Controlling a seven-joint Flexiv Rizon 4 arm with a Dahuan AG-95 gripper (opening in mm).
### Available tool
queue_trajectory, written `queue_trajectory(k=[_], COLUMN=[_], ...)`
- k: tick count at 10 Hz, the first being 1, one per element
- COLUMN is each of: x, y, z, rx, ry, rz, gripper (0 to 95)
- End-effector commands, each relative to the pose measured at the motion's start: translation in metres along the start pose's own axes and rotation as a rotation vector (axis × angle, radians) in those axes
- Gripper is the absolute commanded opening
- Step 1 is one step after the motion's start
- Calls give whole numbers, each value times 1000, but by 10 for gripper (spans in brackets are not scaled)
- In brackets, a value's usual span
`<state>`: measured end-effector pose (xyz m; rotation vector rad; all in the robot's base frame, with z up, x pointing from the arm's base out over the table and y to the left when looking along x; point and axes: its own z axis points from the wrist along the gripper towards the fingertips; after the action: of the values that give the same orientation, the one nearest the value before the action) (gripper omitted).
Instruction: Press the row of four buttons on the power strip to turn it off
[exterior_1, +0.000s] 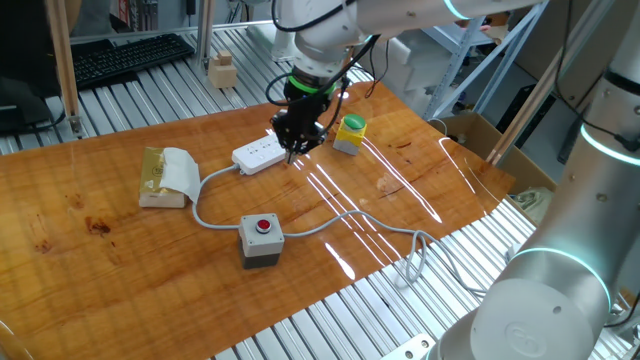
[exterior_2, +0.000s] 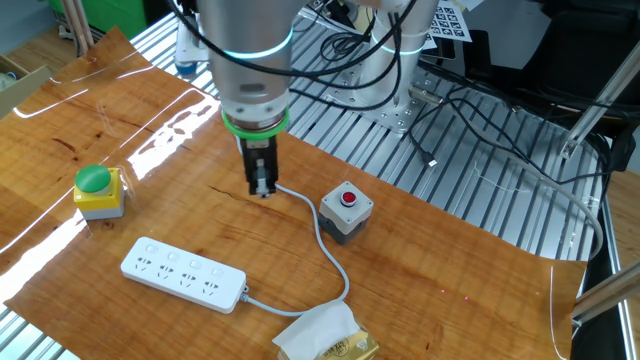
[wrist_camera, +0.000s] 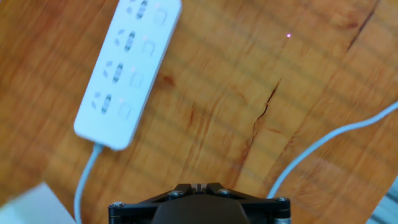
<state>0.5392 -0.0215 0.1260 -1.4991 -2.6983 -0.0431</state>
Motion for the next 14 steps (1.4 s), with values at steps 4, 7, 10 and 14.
queue_trajectory(k=[4, 7, 10, 14], x=[-29, -41, -48, -53], y=[26, 39, 53, 71], z=[6, 12, 16, 19], rx=[-11, -25, -27, -21], ry=[-11, -19, -20, -17], rz=[159, 193, 237, 281], gripper=[0, 0, 0, 0])
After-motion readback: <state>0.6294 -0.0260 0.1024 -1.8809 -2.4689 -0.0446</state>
